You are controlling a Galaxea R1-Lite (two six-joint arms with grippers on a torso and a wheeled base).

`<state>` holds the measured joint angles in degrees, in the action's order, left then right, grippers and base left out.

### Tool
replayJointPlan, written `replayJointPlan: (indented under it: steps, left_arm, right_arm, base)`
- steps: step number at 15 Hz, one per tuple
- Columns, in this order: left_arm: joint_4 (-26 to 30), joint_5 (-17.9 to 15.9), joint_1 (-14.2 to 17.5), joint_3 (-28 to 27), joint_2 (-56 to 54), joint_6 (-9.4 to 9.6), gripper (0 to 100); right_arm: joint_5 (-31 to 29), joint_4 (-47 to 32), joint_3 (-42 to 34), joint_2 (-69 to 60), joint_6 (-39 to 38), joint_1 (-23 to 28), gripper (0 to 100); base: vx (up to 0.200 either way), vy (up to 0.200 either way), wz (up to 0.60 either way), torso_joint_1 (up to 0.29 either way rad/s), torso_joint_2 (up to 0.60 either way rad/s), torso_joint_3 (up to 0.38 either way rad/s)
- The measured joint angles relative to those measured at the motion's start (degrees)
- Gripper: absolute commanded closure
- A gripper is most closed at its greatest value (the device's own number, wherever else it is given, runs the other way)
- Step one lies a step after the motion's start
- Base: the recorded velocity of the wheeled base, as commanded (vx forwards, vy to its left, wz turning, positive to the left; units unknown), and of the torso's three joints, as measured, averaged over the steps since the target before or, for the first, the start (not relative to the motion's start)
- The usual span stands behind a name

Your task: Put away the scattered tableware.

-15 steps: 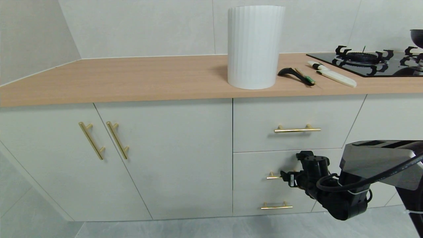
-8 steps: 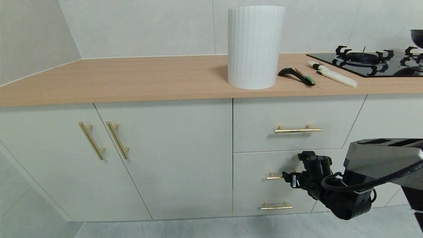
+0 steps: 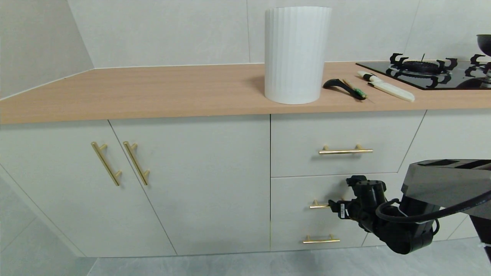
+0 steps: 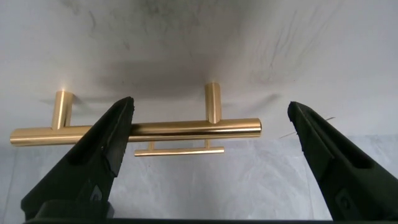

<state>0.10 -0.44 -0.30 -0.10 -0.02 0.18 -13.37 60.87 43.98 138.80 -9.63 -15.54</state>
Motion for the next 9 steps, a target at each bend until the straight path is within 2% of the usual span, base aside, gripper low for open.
replayJointPlan:
  steps: [9]
  left_arm:
    - [0.00, 0.00, 0.01, 0.00, 0.00, 0.00, 0]
  right_arm:
    - [0.11, -2.49, -0.60, -1.16, 0.11, 0.00, 0]
  base:
    - [0.000, 0.000, 0.00, 0.000, 0.00, 0.000]
